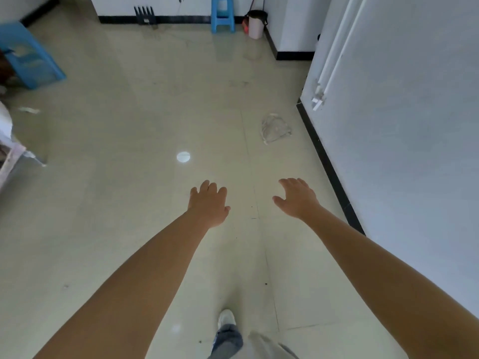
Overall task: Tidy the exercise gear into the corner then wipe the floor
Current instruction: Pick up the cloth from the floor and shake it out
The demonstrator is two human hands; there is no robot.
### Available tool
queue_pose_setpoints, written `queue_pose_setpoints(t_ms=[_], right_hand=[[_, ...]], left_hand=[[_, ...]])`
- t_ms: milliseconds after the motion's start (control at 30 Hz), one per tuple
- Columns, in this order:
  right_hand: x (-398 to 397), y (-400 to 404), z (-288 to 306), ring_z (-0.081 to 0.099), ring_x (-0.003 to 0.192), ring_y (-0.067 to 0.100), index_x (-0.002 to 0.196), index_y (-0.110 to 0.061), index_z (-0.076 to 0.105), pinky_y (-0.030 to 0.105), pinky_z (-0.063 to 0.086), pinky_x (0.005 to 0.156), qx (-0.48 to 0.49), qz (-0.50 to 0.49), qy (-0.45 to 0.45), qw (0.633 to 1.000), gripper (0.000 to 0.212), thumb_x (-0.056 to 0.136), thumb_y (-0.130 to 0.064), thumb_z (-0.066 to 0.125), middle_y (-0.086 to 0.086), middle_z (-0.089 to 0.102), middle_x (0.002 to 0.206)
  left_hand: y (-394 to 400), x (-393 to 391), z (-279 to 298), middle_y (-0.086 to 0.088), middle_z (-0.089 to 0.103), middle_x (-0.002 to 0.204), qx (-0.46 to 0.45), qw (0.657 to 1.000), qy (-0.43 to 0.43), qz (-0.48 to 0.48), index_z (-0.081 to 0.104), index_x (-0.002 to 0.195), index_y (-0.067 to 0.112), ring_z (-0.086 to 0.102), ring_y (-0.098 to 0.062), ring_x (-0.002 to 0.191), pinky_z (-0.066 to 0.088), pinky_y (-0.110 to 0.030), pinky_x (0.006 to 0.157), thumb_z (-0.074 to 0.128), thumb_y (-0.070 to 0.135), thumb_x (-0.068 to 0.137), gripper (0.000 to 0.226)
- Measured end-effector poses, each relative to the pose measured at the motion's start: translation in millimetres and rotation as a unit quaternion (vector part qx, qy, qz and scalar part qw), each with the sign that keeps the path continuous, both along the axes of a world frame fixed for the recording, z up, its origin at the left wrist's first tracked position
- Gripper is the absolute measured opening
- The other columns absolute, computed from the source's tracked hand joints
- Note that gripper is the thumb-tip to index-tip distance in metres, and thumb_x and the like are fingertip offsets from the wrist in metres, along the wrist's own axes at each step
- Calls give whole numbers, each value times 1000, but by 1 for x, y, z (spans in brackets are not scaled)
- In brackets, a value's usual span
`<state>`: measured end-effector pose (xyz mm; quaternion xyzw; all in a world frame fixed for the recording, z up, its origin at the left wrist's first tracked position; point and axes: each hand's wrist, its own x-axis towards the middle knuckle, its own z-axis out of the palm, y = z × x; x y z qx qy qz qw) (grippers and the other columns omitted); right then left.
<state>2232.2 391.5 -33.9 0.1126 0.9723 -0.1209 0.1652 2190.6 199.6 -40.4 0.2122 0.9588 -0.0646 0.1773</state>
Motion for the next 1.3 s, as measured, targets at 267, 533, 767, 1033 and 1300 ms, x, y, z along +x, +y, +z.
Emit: queue_pose_setpoints(t_ms=[267,533,767,1033,1300], right_hand=[[-185,37,-15,25,141,25,144,-13,30,40,27,113,-9,-43,-14,999,54,96,-33,44,4,36,148],[-424,91,-39,32,138,27,142,-9,33,42,32,113,-38,-51,-13,998,54,95,-31,46,10,40,145],[-596,130,-37,35,136,29,142,-9,34,42,33,111,-54,-53,-20,997,52,95,-30,46,11,42,144],[-788,201,-70,39,134,28,142,-11,36,40,35,111,-63,-129,-26,989,51,95,-31,45,12,44,143],[-926,276,-88,41,132,30,141,-10,36,38,35,111,-104,-268,-77,955,50,95,-27,46,13,44,143]], left_hand=[[39,-198,-5,-11,26,152,7,999,-4,-37,30,142,11,13,-28,146,21,-43,114,36,35,99,49],[99,-429,-8,-12,30,149,-12,999,7,-33,32,141,9,18,-27,144,25,-42,112,38,35,99,49],[142,-602,-1,-12,30,149,-23,999,3,-43,32,140,10,18,-28,144,26,-42,111,38,35,99,49],[200,-826,-26,-13,26,151,-45,994,-8,-102,29,142,9,13,-29,146,24,-42,113,37,34,99,50],[308,-1017,-34,-14,31,148,-90,980,-36,-172,32,140,8,21,-30,142,27,-41,110,36,30,100,46]])
